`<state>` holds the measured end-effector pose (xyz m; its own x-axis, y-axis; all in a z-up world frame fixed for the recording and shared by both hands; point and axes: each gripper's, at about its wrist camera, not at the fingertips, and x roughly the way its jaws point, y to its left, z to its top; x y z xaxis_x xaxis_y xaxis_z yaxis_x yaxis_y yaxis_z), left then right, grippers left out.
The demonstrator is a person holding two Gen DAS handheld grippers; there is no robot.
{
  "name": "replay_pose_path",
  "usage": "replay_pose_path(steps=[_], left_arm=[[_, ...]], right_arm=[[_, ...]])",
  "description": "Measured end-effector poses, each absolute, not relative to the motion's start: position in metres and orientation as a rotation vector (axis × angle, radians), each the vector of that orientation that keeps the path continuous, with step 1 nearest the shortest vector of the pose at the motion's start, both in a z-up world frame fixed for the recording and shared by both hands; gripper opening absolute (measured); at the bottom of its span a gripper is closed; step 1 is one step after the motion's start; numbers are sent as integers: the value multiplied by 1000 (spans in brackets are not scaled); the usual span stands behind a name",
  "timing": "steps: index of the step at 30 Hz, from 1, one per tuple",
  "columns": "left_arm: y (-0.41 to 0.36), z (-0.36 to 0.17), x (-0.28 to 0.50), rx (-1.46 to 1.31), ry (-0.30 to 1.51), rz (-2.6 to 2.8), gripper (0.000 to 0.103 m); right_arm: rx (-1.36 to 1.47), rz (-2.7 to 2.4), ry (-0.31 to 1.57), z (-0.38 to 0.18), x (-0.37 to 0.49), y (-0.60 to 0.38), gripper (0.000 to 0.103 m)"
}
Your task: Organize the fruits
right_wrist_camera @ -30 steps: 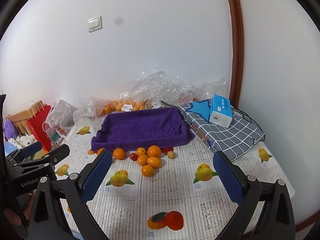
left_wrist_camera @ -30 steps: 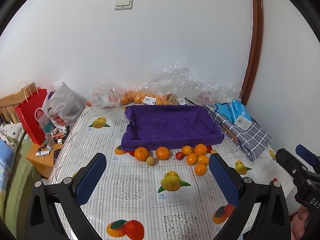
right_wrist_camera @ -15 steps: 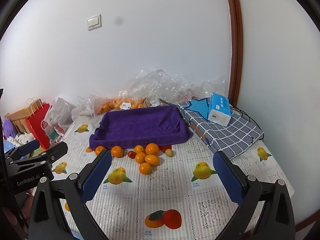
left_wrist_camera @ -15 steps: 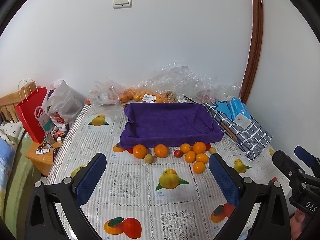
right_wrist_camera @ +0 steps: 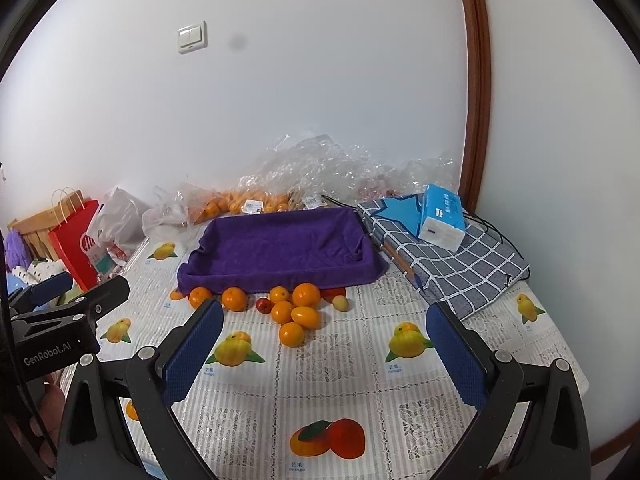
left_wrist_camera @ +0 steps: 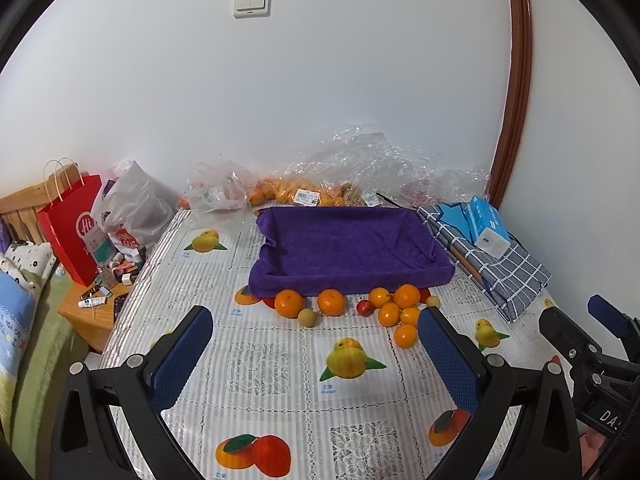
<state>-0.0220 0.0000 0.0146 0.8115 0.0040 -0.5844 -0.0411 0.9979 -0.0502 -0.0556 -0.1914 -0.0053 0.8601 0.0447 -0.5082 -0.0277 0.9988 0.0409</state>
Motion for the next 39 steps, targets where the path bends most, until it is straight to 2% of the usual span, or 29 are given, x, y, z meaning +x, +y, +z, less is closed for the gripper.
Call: replay_pose_path(steps=[13,29,35,39], left_arm=[[6,12,-17,-77,632,-1,103],[19,-16,20,-93,648,-12,103],[30,-36,36,-94,635,-6,100],[41,-54,50,-115,681,-20,99]], right_arm=[[35,38,521,-10,-53,-191,100],[29,56,582,-51,-8,-189,100],[35,70,658,-79,18,-192,97],[45,81,725,-103,35,-193,83]])
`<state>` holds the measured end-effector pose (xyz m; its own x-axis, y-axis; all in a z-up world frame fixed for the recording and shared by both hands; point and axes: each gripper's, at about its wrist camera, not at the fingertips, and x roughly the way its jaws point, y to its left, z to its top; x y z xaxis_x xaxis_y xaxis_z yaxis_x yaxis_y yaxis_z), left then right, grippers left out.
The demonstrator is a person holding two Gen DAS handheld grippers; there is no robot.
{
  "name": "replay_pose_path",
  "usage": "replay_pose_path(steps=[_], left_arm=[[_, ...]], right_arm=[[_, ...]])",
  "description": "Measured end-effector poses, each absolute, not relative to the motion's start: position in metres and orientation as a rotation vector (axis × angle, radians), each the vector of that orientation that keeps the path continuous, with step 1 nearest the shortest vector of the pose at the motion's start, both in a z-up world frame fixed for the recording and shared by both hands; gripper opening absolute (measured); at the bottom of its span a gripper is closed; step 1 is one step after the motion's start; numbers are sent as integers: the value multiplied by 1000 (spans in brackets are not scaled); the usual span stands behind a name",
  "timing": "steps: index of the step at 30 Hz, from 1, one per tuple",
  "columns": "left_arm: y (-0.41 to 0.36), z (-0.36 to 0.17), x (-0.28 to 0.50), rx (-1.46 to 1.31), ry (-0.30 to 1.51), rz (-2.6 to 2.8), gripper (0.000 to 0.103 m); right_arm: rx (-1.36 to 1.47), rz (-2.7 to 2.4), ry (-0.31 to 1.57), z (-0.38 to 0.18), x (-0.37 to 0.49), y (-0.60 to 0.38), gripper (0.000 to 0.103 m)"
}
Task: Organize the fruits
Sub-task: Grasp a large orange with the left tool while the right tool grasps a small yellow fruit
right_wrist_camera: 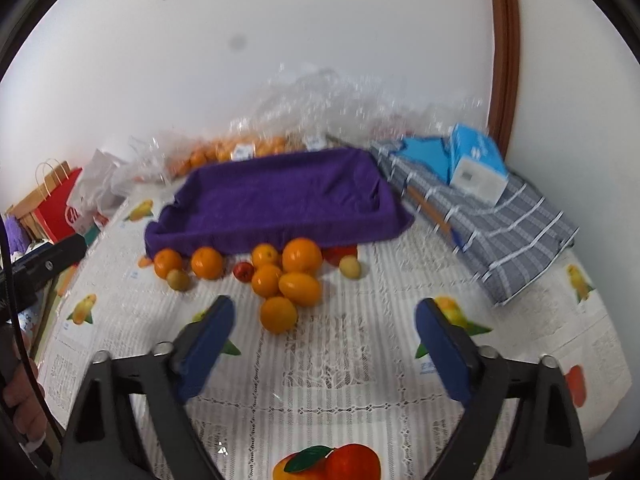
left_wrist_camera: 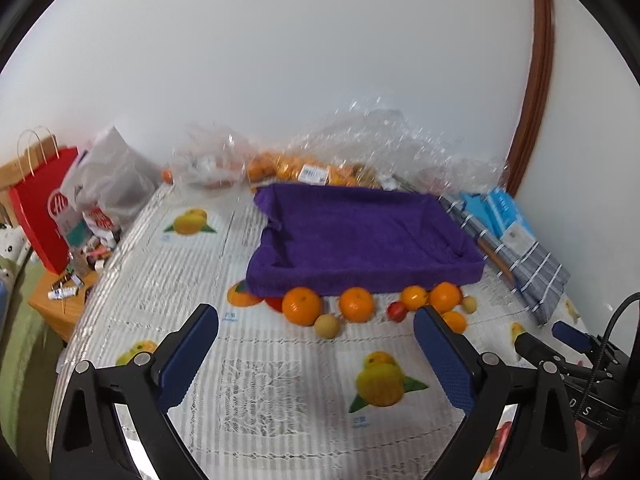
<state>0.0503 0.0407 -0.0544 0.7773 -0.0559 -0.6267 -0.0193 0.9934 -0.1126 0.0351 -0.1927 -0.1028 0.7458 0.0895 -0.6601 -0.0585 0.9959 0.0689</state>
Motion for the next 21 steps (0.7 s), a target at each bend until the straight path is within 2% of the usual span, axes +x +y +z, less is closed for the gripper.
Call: replay_pose_path(steps=[4,8,13,15,21], left_arm=[[53,-79,67,-119,745,-3,98],[65,-100,79,-122,785,11,97],[77,-122,97,-167,832,-8,95],[79,-127,102,-169,837,-8,95],[74,-139,120,-150,852,-29,91]], right_arm=[[25,71,754,-124,50,-187,72],[12,41,778,-140,67,-189,55],[-9,14,781,-150,89,-198,49],[-22,10,786,-154,99,-200,43],[-12,29,821,-168,131,-205,40]])
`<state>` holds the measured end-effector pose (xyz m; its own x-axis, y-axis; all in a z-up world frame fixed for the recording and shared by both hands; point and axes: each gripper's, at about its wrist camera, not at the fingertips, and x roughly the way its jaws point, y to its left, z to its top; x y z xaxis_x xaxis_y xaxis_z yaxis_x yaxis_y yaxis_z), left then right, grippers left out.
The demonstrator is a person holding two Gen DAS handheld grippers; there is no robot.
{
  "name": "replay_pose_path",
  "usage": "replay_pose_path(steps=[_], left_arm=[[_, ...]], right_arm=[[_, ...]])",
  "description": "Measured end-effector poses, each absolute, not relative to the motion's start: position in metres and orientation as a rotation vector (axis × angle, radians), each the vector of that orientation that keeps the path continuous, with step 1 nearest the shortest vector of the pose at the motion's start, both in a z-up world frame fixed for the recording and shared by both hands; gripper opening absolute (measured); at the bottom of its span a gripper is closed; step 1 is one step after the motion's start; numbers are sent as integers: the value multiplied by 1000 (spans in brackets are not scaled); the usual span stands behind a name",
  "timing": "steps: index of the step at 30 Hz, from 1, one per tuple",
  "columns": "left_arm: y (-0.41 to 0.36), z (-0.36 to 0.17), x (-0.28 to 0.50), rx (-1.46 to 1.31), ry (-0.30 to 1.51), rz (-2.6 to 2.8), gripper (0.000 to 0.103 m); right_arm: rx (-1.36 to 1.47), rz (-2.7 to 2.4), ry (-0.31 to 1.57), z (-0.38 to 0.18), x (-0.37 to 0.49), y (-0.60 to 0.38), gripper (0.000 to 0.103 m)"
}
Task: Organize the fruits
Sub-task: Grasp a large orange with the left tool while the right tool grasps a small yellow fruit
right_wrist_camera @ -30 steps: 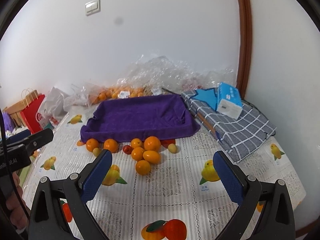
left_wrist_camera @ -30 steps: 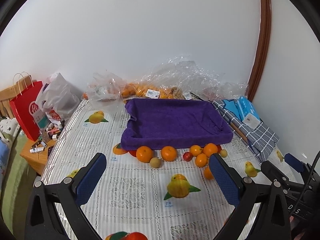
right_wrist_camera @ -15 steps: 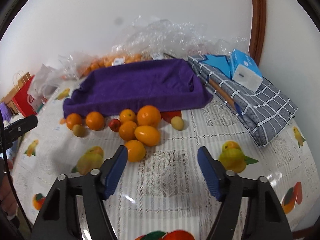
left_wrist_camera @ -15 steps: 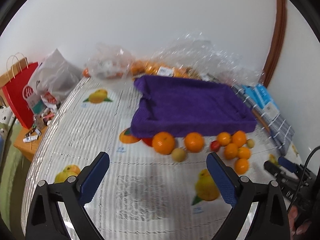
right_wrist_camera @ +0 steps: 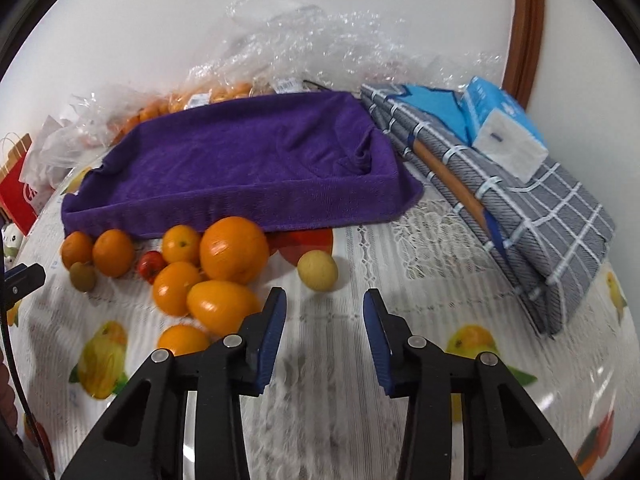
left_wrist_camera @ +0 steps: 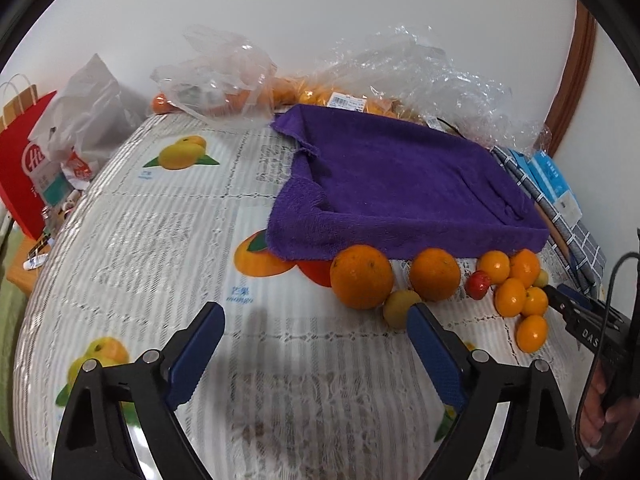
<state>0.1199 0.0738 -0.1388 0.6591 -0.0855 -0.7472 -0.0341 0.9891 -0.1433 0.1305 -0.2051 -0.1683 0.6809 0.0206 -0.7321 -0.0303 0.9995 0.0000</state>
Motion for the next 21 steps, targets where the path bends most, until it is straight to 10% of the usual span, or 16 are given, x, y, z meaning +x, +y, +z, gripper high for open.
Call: replay_pose_path(steps=[21], left_arm=[[65,-156,156,-278,873,-177,40]], right_arm=[[18,80,808,-176,149,-206,24]])
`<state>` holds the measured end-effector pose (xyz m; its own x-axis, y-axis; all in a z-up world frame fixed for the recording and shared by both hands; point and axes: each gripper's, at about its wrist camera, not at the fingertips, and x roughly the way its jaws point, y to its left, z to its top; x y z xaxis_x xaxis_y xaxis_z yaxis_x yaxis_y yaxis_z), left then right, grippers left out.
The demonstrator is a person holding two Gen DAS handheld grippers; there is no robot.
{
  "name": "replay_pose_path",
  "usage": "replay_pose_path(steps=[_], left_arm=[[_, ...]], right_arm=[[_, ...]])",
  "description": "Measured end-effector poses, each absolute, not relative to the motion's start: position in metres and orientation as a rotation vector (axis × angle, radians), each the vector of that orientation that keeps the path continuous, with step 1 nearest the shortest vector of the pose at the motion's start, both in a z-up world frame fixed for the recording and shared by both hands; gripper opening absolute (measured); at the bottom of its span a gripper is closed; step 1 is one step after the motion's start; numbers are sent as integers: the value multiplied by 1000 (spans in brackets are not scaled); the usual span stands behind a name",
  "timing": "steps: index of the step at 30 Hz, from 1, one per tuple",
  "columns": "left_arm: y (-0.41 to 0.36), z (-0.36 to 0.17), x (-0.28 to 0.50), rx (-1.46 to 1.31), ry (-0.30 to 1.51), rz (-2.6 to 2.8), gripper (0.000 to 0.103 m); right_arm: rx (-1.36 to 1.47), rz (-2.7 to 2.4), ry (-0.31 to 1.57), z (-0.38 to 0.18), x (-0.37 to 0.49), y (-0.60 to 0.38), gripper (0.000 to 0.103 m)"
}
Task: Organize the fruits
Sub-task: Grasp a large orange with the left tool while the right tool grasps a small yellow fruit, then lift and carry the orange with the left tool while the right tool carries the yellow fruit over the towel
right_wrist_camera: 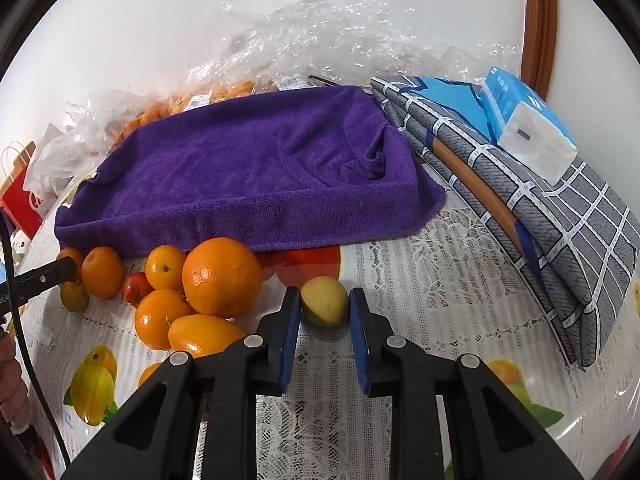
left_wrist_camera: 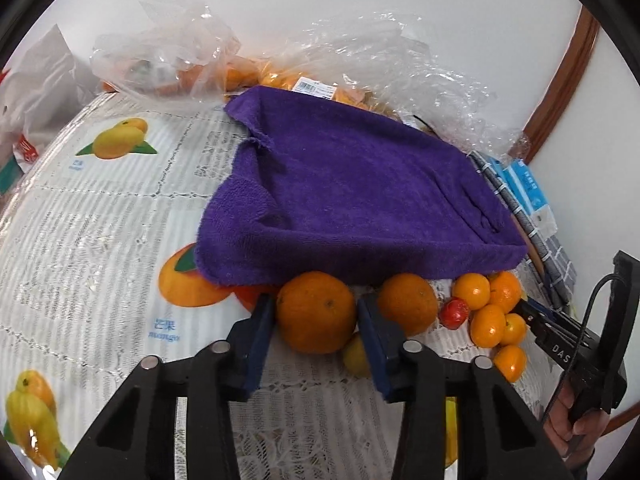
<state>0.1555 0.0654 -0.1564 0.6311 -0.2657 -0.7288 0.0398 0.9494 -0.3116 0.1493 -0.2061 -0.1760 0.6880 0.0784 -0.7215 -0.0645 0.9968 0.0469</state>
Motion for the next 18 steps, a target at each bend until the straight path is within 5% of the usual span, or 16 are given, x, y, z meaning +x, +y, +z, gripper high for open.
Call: replay_pose_path(steps=[18], left_arm=[[86,-139,133,-326,815,-176,40]], right_arm=[[28,83,734,-162,129,-211,24]])
